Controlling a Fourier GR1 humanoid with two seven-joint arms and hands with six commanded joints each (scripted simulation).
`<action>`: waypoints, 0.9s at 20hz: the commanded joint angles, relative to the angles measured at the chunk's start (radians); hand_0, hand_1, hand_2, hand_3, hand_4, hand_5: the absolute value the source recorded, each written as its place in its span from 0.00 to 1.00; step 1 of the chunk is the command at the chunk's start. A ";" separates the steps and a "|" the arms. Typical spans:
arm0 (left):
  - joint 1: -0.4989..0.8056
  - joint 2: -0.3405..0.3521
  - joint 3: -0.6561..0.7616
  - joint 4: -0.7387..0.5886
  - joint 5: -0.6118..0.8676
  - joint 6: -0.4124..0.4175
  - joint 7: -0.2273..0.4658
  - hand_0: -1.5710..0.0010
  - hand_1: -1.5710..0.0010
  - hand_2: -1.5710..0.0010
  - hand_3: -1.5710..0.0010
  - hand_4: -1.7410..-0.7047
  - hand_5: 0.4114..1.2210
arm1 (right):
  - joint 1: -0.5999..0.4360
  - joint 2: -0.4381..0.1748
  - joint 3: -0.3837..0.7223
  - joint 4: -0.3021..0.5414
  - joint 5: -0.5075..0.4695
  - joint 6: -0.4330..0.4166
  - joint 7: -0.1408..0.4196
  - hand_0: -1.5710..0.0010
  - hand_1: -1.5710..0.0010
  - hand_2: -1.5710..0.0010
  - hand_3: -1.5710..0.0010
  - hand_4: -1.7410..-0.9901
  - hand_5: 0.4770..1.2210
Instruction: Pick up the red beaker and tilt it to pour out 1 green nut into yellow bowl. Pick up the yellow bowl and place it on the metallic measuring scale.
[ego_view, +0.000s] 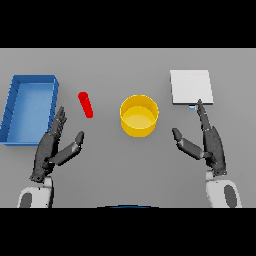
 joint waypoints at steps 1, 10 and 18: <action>0.013 0.005 -0.013 -0.028 -0.012 -0.002 0.016 1.00 1.00 1.00 1.00 0.58 0.31 | 0.000 0.001 0.003 -0.003 0.007 -0.003 0.010 1.00 1.00 1.00 1.00 0.89 0.14; -0.133 0.011 0.030 0.148 0.001 -0.013 0.109 1.00 1.00 1.00 1.00 0.56 0.29 | 0.000 -0.002 -0.005 0.002 -0.063 0.060 0.004 1.00 1.00 1.00 1.00 0.72 0.20; -0.370 0.011 0.091 0.450 -0.010 -0.005 0.023 1.00 1.00 1.00 1.00 0.54 0.28 | -0.011 -0.003 -0.014 -0.003 -0.088 0.073 -0.002 1.00 1.00 1.00 1.00 0.68 0.20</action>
